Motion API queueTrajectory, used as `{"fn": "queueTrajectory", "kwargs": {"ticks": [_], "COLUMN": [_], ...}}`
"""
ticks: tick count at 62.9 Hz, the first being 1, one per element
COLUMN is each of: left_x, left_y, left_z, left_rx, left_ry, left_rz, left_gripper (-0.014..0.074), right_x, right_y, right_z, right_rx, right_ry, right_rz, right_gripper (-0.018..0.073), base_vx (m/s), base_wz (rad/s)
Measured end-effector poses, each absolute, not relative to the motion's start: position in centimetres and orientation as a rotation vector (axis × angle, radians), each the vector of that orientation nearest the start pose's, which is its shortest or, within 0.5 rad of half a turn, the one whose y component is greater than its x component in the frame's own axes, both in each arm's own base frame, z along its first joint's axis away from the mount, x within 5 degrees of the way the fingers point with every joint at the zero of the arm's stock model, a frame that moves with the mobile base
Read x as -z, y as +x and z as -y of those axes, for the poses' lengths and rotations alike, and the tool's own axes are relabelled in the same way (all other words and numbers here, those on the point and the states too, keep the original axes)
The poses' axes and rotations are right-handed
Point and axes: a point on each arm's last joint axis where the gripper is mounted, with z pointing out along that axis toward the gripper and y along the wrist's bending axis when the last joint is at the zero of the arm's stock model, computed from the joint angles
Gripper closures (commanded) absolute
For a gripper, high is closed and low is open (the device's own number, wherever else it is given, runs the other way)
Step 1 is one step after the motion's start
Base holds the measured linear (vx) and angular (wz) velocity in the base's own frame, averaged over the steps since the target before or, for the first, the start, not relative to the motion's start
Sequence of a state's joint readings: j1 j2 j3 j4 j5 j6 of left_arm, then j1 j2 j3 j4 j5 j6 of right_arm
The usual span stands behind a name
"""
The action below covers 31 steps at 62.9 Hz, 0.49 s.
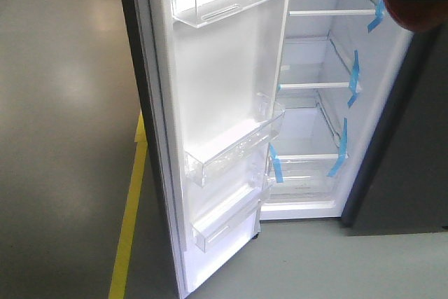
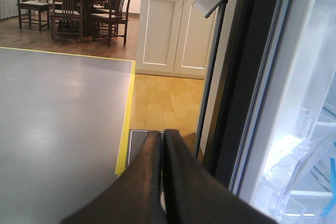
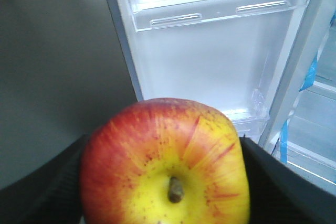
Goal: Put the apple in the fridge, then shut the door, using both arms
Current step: 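Drive up to the open fridge door, apple held in right gripper, then move the right gripper with the apple over the upper door bin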
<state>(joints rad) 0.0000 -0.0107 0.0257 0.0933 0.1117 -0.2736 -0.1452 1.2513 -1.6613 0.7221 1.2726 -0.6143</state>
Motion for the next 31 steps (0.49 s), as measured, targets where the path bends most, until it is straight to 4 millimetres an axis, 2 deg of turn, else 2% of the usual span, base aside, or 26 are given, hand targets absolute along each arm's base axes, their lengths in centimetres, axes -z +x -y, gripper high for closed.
{"fn": "queueTrajectory", "kwargs": {"ticks": [31], "left_x": [-19.50], "left_y": [5.66], "left_z": [-0.10], "left_rx": [0.132], "left_ry": [-0.154], "left_rz": [-1.604], "left_gripper": [0.0603], "right_x": [-49.75], "right_y": [21.85], "right_z": [-2.62], "right_rx": [-0.472], "right_ry": [-0.576], "right_rz": [-2.039], "right_gripper": [0.0514], "base_vx": [0.21], "base_wz": [-0.04]}}
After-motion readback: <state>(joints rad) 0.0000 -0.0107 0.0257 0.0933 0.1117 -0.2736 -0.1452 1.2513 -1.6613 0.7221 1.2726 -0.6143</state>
